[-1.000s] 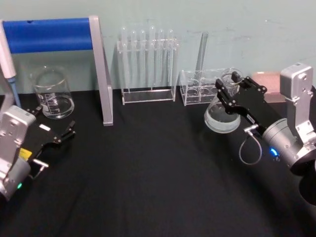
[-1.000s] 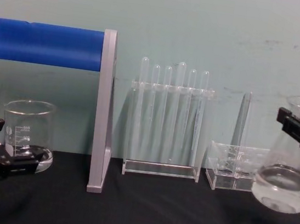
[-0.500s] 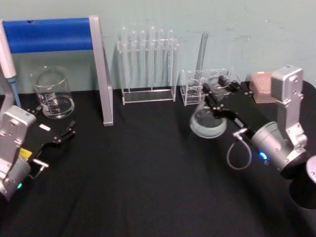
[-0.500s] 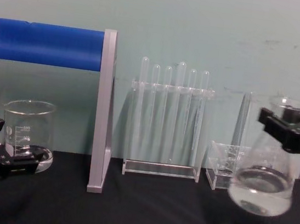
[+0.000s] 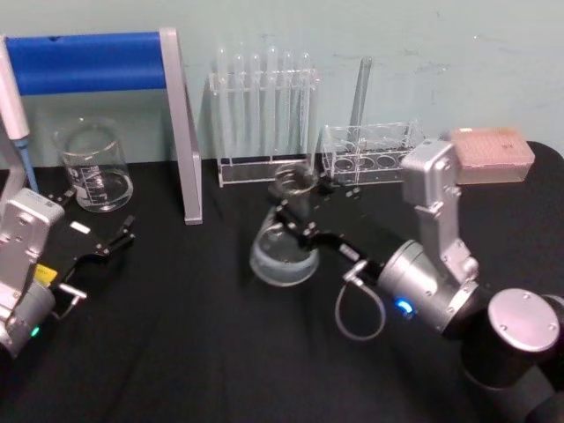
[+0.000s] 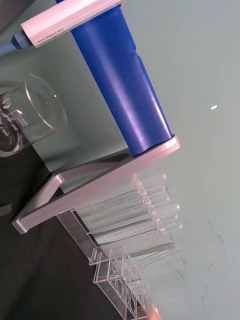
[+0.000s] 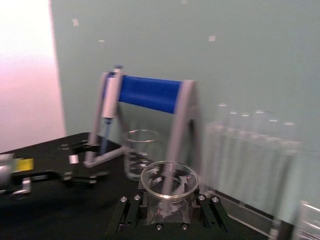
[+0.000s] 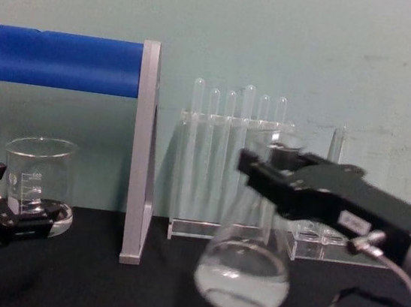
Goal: Grasp the erlenmeyer flask with one hand, shake it three times, then place it back.
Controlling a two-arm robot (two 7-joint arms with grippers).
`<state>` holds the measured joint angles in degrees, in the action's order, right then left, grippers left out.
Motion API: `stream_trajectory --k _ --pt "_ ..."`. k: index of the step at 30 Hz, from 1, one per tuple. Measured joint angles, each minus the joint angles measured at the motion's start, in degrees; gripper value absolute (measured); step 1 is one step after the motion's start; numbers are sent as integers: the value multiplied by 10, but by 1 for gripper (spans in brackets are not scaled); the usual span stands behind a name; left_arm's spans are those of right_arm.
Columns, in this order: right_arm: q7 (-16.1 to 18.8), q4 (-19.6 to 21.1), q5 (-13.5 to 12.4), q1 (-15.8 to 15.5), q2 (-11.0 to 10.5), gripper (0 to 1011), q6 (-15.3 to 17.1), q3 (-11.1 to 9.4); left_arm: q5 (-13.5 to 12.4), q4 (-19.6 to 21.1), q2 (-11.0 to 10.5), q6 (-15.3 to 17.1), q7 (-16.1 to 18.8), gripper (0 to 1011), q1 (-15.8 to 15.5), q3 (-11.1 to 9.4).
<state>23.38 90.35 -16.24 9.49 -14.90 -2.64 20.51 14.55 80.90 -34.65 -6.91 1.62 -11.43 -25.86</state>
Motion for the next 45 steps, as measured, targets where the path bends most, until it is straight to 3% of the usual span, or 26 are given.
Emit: stream_trajectory --k 13,21,31,45 --pt "31 11 -18 3 -12 453 3 53 0 0 0 0 0 1001 0 0" --pt "25 12 -25 6 -19 453 1 59 0 0 0 0 0 1001 0 0" --pt "-8 3 -25 9 -27 453 -5 30 0 0 0 0 0 1000 0 0" --pt "-66 -14 -12 2 -38 453 -9 -51 0 0 0 0 0 1001 0 0"
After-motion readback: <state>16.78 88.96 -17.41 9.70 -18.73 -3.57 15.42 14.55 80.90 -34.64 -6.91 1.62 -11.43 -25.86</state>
